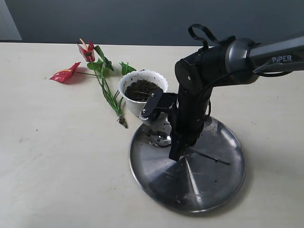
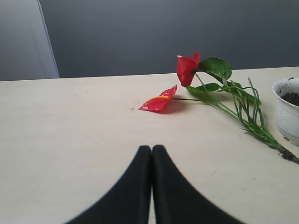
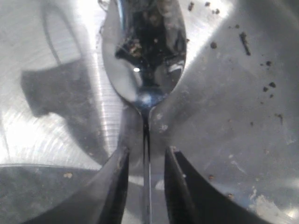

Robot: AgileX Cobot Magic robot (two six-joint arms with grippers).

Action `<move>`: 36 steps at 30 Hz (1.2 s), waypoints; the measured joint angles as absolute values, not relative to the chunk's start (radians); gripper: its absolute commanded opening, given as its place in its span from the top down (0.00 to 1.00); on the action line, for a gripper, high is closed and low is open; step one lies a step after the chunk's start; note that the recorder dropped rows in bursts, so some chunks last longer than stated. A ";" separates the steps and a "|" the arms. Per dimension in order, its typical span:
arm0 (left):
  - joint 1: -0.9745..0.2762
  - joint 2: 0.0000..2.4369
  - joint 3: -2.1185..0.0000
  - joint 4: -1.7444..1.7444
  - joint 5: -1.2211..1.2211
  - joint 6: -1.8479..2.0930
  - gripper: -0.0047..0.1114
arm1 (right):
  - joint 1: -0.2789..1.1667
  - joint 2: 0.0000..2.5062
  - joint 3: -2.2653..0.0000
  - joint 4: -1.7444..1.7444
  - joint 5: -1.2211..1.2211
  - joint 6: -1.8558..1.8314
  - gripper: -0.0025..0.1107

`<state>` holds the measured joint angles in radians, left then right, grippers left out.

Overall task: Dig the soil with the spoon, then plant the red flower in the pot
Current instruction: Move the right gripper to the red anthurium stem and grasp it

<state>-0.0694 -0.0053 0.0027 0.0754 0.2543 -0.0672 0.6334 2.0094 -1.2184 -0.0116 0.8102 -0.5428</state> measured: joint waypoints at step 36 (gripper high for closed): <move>-0.069 -0.005 0.003 0.075 0.254 -0.067 0.95 | 0.703 2.291 -1.977 0.350 0.581 -0.358 0.50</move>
<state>-0.0694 -0.0053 0.0027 0.0754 0.2543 -0.0672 0.7029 2.2913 -1.9767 0.3497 0.5811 -0.3576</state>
